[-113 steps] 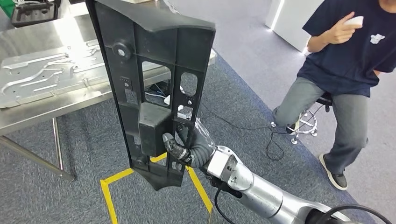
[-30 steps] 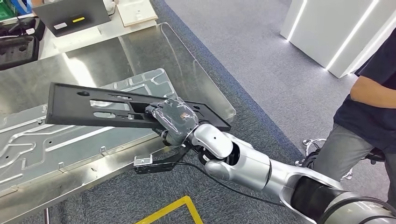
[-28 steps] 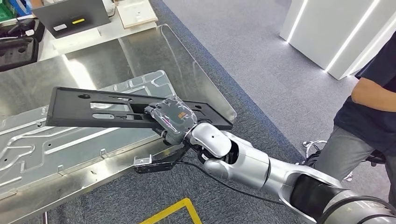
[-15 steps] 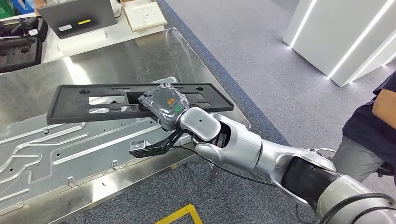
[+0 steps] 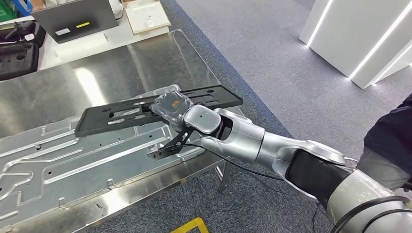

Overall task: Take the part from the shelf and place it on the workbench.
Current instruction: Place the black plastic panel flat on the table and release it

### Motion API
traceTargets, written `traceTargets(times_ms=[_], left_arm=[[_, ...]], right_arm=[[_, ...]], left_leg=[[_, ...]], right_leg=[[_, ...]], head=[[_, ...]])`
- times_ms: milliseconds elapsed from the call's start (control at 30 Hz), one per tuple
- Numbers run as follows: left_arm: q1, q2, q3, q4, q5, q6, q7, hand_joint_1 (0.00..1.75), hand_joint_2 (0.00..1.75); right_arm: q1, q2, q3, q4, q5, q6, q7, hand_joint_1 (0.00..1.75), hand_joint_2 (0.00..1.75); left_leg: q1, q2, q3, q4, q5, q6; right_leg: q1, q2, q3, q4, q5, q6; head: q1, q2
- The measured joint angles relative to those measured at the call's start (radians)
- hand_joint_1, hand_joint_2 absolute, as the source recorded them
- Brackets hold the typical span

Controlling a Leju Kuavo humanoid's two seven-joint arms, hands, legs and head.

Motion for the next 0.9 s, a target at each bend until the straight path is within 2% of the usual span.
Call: traceTargets(times_ms=[33,100,133,167,233,300,333,367,433,467,500,533,600,633,667,700,767,833,900], left_arm=[[0.0,0.0,-0.001,0.0,-0.002,0.0,0.001,0.0,1.75],[-0.002,0.0,-0.002,0.0,-0.006,-0.002,0.003,0.0,1.75],[-0.005,0.0,-0.003,0.0,-0.008,-0.005,0.003,0.0,1.75],[-0.009,0.0,-0.005,0.0,-0.009,-0.008,0.003,0.0,1.75],[-0.014,0.0,-0.011,0.0,-0.011,-0.015,0.0,0.0,1.75],[-0.015,-0.002,-0.014,0.0,-0.012,-0.021,-0.004,0.0,1.75],[-0.014,-0.003,-0.014,0.0,-0.012,-0.024,-0.005,0.0,1.75],[-0.015,-0.005,-0.015,0.0,-0.013,-0.027,-0.006,0.0,1.75],[-0.02,-0.006,-0.017,0.0,-0.016,-0.036,-0.006,0.0,1.75],[-0.023,-0.006,-0.018,0.0,-0.019,-0.04,-0.006,0.0,1.75],[-0.024,-0.007,-0.019,0.0,-0.021,-0.044,-0.006,0.0,1.75],[-0.025,-0.007,-0.02,0.0,-0.023,-0.048,-0.005,0.0,1.75],[-0.024,-0.009,-0.02,0.0,-0.025,-0.052,-0.004,0.0,1.75],[-0.024,-0.01,-0.02,0.0,-0.025,-0.053,-0.004,0.0,1.75],[-0.025,-0.011,-0.02,0.0,-0.026,-0.053,-0.004,0.0,1.75],[-0.026,-0.011,-0.021,0.0,-0.026,-0.053,-0.003,0.0,1.75],[-0.028,-0.011,-0.022,0.0,-0.026,-0.053,-0.003,0.0,1.75],[-0.028,-0.011,-0.023,0.0,-0.027,-0.053,-0.003,0.0,1.75],[-0.027,-0.011,-0.024,0.0,-0.031,-0.054,-0.003,0.0,1.75]], right_arm=[[-0.002,0.005,0.01,0.018,0.002,-0.001,-0.014,1.75,1.75],[-0.011,0.016,0.031,0.056,0.01,-0.003,-0.038,1.75,1.75],[-0.021,0.022,0.042,0.076,0.016,-0.004,-0.047,1.75,1.75],[-0.031,0.027,0.052,0.094,0.021,-0.006,-0.054,1.75,1.75],[-0.046,0.036,0.069,0.13,0.035,-0.012,-0.066,1.75,1.75],[-0.052,0.041,0.081,0.158,0.05,-0.019,-0.077,1.75,1.75],[-0.056,0.043,0.086,0.171,0.059,-0.024,-0.082,1.75,1.75],[-0.062,0.044,0.091,0.185,0.068,-0.032,-0.088,1.75,1.75],[-0.074,0.048,0.103,0.217,0.091,-0.052,-0.099,1.75,1.75],[-0.078,0.05,0.109,0.233,0.104,-0.062,-0.104,1.75,1.75],[-0.079,0.052,0.114,0.248,0.116,-0.069,-0.109,1.75,1.75],[-0.08,0.053,0.118,0.262,0.125,-0.073,-0.113,1.75,1.75],[-0.085,0.057,0.126,0.285,0.136,-0.075,-0.117,1.75,1.75],[-0.09,0.06,0.13,0.295,0.138,-0.076,-0.117,1.75,1.75],[-0.097,0.065,0.134,0.304,0.14,-0.078,-0.118,1.75,1.75],[-0.102,0.069,0.136,0.312,0.142,-0.08,-0.118,1.75,1.75],[-0.109,0.076,0.137,0.326,0.146,-0.083,-0.119,1.75,1.75],[-0.111,0.081,0.137,0.339,0.155,-0.086,-0.121,1.75,1.75],[-0.117,0.09,0.138,0.351,0.173,-0.091,-0.123,0.87,0.87]], left_leg=[[0.0,0.0,-0.001,-0.022,0.031,0.001],[-0.001,0.0,0.044,-0.148,0.118,0.008],[-0.004,-0.001,0.07,-0.209,0.147,0.014],[-0.007,-0.001,0.089,-0.253,0.159,0.019],[-0.013,-0.003,0.102,-0.28,0.155,0.026],[-0.01,-0.002,0.111,-0.294,0.156,0.034],[-0.007,-0.001,0.117,-0.303,0.159,0.039],[-0.006,-0.001,0.123,-0.31,0.161,0.045],[-0.007,0.0,0.128,-0.313,0.159,0.054],[-0.009,0.0,0.129,-0.311,0.157,0.058],[-0.01,-0.001,0.13,-0.309,0.154,0.06],[-0.011,-0.003,0.132,-0.305,0.151,0.061],[-0.011,-0.007,0.134,-0.294,0.14,0.058],[-0.014,-0.008,0.131,-0.286,0.134,0.055],[-0.016,-0.008,0.128,-0.279,0.13,0.05],[-0.017,-0.008,0.125,-0.276,0.128,0.046],[-0.018,-0.008,0.123,-0.277,0.129,0.039],[-0.018,-0.007,0.118,-0.263,0.116,0.029],[-0.013,-0.005,0.084,-0.186,0.071,0.016]], right_leg=[[0.0,0.0,0.006,0.0,-0.004,0.001],[0.0,0.0,0.019,-0.001,-0.012,0.004],[0.001,0.001,0.023,-0.003,-0.014,0.007],[0.002,0.002,0.025,-0.006,-0.015,0.012],[0.003,0.002,0.028,-0.015,-0.013,0.022],[0.004,0.001,0.03,-0.019,-0.016,0.033],[0.005,0.0,0.024,-0.003,-0.027,0.036],[0.006,-0.001,0.005,0.034,-0.046,0.037],[0.008,-0.001,-0.061,0.161,-0.098,0.037],[0.009,-0.001,-0.094,0.22,-0.114,0.037],[0.01,-0.001,-0.114,0.249,-0.112,0.037],[0.011,-0.001,-0.116,0.241,-0.091,0.036],[0.011,-0.002,-0.074,0.129,-0.019,0.032],[0.014,-0.002,-0.047,0.068,0.006,0.028],[0.014,-0.002,-0.027,0.024,0.019,0.025],[0.016,-0.002,-0.018,0.002,0.02,0.021],[0.015,0.0,-0.014,-0.005,0.019,0.015],[0.01,-0.001,-0.008,-0.015,0.022,0.008],[0.004,-0.001,-0.001,-0.024,0.025,0.003]], head=[[0.0,0.0],[0.0,0.0],[0.0,0.0],[0.0,0.0],[0.0,0.0],[0.001,0.0],[0.002,0.0],[0.003,0.0],[0.005,0.0],[0.005,0.0],[0.005,0.0],[0.005,0.0],[0.005,0.0],[0.005,0.0],[0.005,0.0],[0.005,0.0],[0.004,0.0],[0.004,0.0],[0.003,0.0]])
